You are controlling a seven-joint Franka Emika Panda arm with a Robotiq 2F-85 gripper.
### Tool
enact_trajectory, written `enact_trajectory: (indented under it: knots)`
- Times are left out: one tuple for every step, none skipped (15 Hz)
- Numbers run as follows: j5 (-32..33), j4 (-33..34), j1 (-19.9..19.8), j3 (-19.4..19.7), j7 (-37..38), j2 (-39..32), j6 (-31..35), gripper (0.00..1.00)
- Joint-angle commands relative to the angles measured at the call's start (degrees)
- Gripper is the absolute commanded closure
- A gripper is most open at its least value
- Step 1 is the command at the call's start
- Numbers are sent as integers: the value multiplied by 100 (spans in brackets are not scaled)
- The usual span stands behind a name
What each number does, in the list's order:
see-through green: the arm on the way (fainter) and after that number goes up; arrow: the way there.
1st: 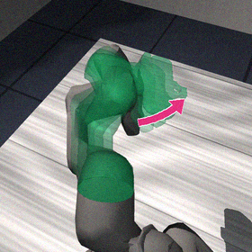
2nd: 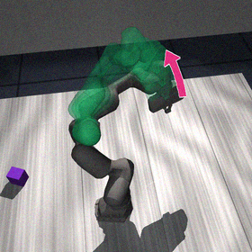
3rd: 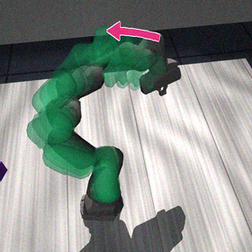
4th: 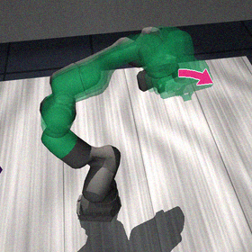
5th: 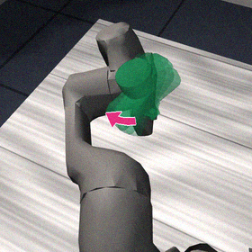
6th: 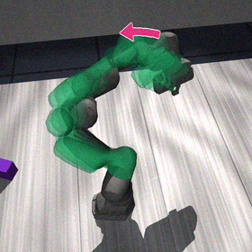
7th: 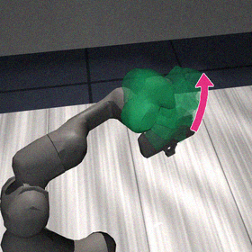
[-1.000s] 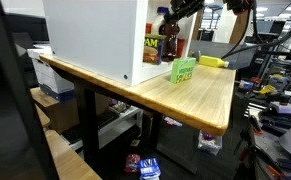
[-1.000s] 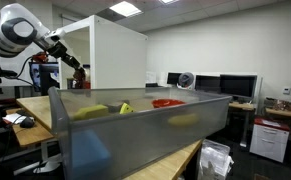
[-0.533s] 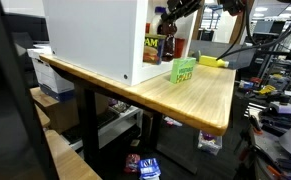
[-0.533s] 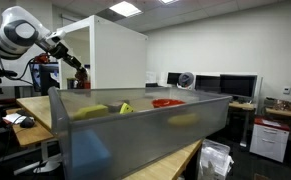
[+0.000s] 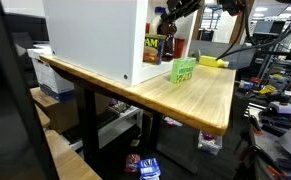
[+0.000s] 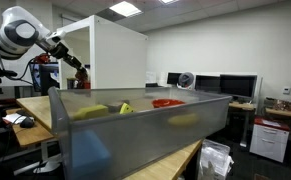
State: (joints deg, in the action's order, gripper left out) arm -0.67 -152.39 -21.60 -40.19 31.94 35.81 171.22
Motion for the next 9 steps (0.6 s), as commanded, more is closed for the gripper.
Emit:
enact_trajectory:
  knots:
    - [86,83,-311,-178,172,-16,243,80]
    - [91,100,-368,-225,185,-17,249,80]
    - [86,109,-401,-257,184,-22,253,80]
    - [78,116,-418,-277,173,-20,254,80]
    - [73,120,-425,-293,157,-19,244,80]
    - [73,118,-431,-309,139,-13,239,80]
    - [66,112,-414,-309,120,-11,220,30]
    - [54,112,-393,-299,107,-11,203,30]
    - [31,119,-335,-252,71,-21,159,27]
